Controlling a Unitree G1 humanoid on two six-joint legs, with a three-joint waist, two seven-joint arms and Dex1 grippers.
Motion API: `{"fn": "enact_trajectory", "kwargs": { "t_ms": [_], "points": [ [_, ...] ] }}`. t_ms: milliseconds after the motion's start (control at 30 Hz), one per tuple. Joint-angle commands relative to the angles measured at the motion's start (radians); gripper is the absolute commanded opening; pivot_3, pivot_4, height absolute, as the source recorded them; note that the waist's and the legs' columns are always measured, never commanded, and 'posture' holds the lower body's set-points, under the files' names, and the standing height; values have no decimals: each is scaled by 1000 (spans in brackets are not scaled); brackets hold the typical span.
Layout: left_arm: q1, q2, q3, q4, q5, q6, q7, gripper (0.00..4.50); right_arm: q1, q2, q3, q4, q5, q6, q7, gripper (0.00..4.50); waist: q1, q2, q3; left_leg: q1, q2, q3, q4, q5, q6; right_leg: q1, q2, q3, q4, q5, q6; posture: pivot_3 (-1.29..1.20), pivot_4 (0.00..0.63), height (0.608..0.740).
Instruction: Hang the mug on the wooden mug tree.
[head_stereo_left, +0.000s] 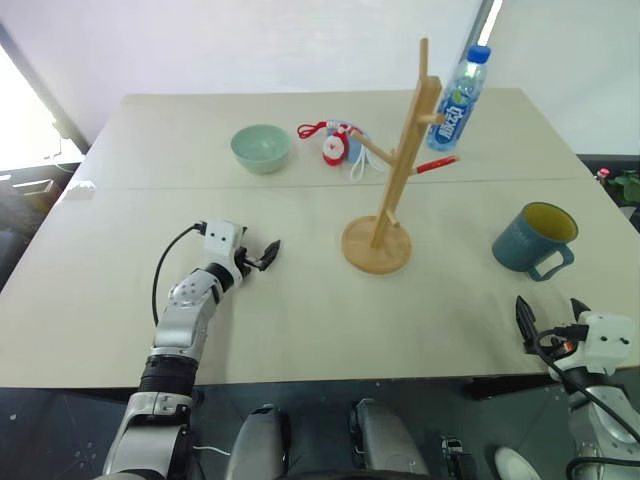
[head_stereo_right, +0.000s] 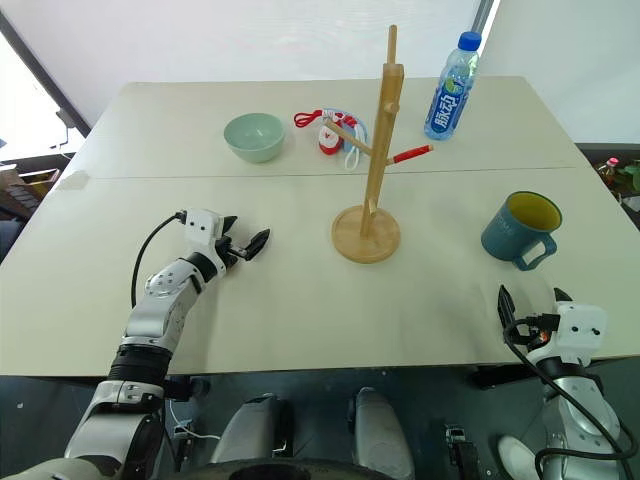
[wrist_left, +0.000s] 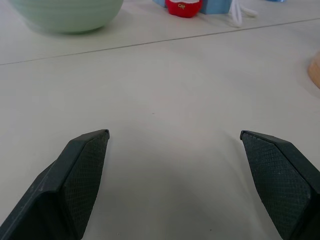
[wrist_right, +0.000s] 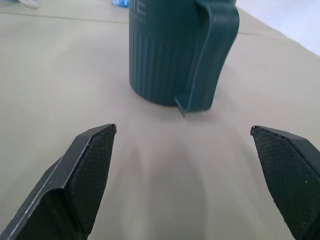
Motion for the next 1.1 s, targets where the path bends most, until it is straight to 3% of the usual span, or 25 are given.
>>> {"fn": "enact_trajectory", "kwargs": {
  "t_ms": [33,433,767,1100],
  "points": [
    [5,-6,-14,-52,-8,18,-11,4500,-6,8,-6,-33,-3,-12,-9,4446,0,0,0,0,0,0,0,0,0,0,0,0,0,0,0,0,150,740],
    [21,-27,-37,-101,-31,55,-48,4500,-12,12,-18,-13,-7,-20,-14,4446,-1,0,0,0,0,0,0,0,0,0,0,0,0,0,0,0,150,740],
    [110,77,-267,-435,-215,173,-499,4500,-22,19,-7,-34,-14,-18,-23,4446,-3,1,0,-1,1,0,0,0,0,-1,0,0,-1,0,-1,0,150,740],
    [47,86,-350,-507,-241,231,-574,4500,-121,10,-18,21,-83,5,-147,4446,-3,1,0,-1,0,0,0,0,0,-1,0,1,-1,0,-1,0,150,740]
  ]
}}
